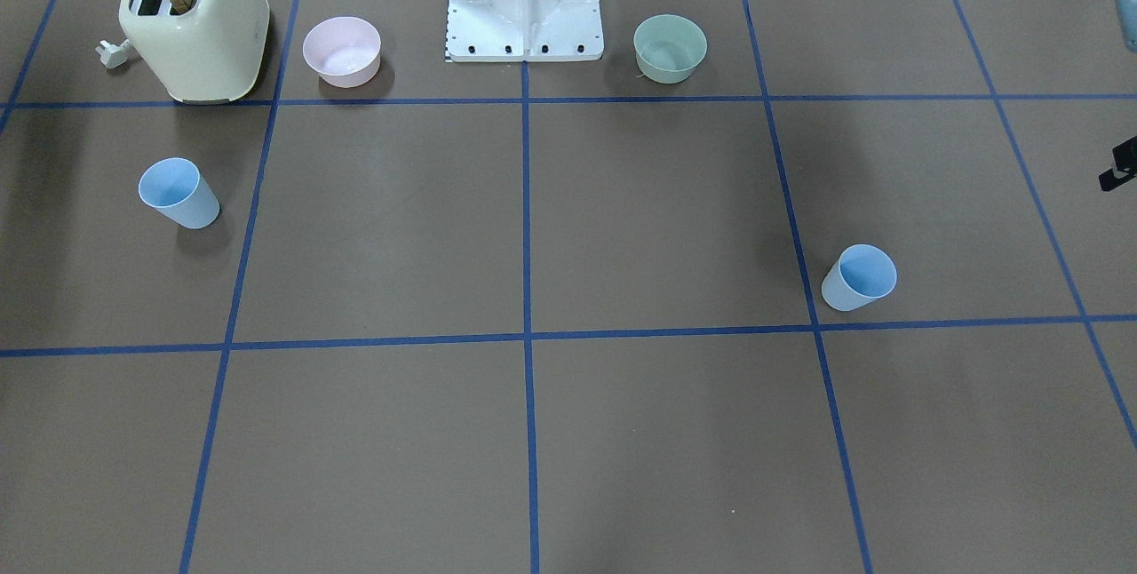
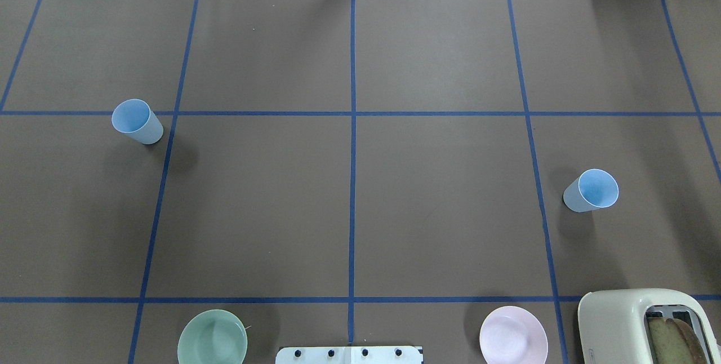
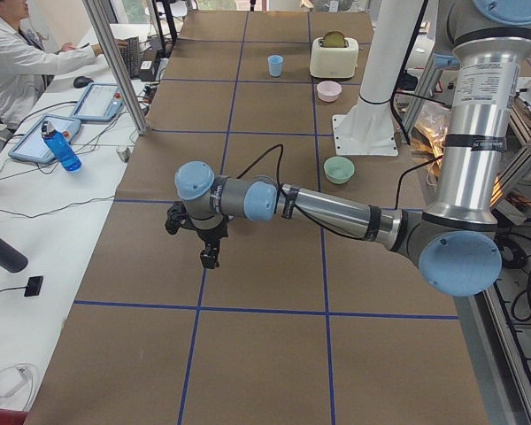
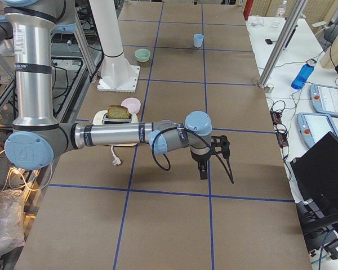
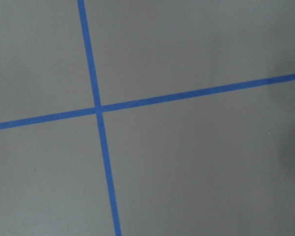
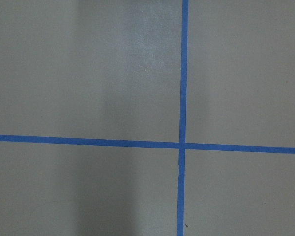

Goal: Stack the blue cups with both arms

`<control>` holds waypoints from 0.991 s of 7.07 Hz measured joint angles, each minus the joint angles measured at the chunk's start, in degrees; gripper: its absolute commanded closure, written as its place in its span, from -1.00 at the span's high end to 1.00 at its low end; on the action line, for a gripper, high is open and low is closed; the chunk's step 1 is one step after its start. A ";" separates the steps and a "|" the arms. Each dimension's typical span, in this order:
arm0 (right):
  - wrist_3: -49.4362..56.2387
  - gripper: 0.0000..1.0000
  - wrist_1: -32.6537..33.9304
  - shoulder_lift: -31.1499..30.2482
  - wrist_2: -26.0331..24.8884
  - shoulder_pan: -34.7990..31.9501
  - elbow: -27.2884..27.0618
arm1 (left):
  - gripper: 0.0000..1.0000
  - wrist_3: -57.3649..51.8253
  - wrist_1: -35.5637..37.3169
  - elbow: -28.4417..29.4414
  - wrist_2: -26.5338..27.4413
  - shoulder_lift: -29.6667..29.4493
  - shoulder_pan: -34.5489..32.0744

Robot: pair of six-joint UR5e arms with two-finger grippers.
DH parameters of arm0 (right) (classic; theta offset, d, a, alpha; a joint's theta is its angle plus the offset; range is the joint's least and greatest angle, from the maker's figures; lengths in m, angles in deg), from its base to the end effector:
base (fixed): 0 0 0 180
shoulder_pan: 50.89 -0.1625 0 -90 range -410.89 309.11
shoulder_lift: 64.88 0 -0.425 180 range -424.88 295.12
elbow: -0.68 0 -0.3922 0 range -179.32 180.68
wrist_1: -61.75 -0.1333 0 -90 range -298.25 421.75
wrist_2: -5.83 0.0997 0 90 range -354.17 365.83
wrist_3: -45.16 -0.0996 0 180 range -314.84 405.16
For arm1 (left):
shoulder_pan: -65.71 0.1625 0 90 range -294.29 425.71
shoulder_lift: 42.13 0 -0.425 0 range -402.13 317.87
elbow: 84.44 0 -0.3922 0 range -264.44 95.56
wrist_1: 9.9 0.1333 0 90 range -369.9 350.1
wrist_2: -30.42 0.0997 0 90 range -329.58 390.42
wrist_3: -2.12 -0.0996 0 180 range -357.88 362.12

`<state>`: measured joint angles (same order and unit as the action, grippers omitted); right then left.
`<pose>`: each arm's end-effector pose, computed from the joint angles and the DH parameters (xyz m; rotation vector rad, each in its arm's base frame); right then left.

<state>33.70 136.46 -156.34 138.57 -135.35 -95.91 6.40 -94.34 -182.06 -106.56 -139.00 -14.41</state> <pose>0.0172 -0.5028 0.5861 0.2267 -0.7794 -0.0353 0.0330 -0.5420 0.5380 0.0451 0.8309 0.1559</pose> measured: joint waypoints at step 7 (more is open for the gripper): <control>-4.69 0.99 -9.48 -6.54 6.07 7.69 -6.60 | 0.84 18.91 -10.13 7.20 0.49 -11.08 14.22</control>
<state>29.01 126.98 -162.88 144.64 -127.66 -102.51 25.31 -104.47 -174.86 -106.08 -150.08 -0.19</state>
